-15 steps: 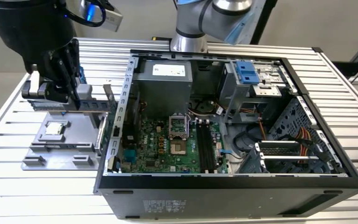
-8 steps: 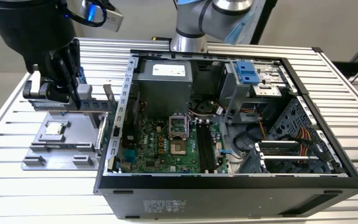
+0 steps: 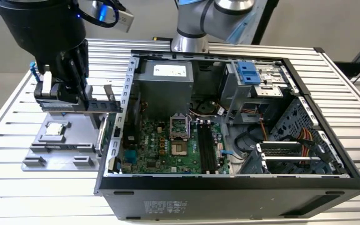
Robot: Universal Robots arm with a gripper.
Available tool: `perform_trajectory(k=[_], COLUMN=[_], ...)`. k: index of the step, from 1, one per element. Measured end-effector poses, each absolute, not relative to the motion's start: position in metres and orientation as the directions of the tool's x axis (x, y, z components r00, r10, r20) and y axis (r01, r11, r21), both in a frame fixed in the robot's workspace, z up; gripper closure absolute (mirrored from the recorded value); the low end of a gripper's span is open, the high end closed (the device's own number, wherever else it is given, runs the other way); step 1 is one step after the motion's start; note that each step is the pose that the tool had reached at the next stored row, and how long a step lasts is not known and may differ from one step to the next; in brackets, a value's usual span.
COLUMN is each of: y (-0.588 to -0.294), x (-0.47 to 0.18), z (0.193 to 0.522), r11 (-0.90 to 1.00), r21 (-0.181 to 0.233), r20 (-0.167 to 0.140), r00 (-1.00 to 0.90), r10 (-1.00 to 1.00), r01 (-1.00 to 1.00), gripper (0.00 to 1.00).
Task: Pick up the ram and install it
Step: 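Pick up the ram and move it above insertion slot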
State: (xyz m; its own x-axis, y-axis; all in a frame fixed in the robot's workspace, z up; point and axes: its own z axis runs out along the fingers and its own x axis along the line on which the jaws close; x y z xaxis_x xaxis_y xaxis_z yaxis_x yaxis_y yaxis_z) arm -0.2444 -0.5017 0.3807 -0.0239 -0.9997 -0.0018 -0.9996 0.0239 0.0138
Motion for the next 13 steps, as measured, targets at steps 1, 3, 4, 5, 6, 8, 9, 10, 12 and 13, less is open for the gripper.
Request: perform_trajectory(k=[1,3,4,5,6,8,9,10,12,13], y=[-0.502,-0.502,-0.502,-0.502,-0.502,-0.502,-0.502,-0.502,-0.502,-0.502], x=[-0.243,-0.241,-0.240,-0.239,-0.238,-0.236,-0.234,-0.233,-0.231,-0.229], z=[0.381,0.381,0.381,0.381,0.381,0.381,0.381,0.381,0.381,0.381], r11=[0.024,0.024,0.024,0.024,0.024,0.024,0.024,0.024,0.024,0.024], r21=[0.014,0.014,0.014,0.014,0.014,0.014,0.014,0.014,0.014,0.014], r20=[-0.002,-0.002,-0.002,-0.002,-0.002,-0.002,-0.002,-0.002,-0.002,-0.002], r00=[-0.024,-0.024,-0.024,-0.024,-0.024,-0.024,-0.024,-0.024,-0.024,-0.024], r10=[-1.000,-1.000,-1.000,-1.000,-1.000,-1.000,-1.000,-1.000,-1.000,-1.000], r01=[-1.000,-1.000,-1.000,-1.000,-1.000,-1.000,-1.000,-1.000,-1.000,-1.000], gripper=[1.00,1.00,1.00,1.00,1.00,1.00,1.00,1.00,1.00,1.00])
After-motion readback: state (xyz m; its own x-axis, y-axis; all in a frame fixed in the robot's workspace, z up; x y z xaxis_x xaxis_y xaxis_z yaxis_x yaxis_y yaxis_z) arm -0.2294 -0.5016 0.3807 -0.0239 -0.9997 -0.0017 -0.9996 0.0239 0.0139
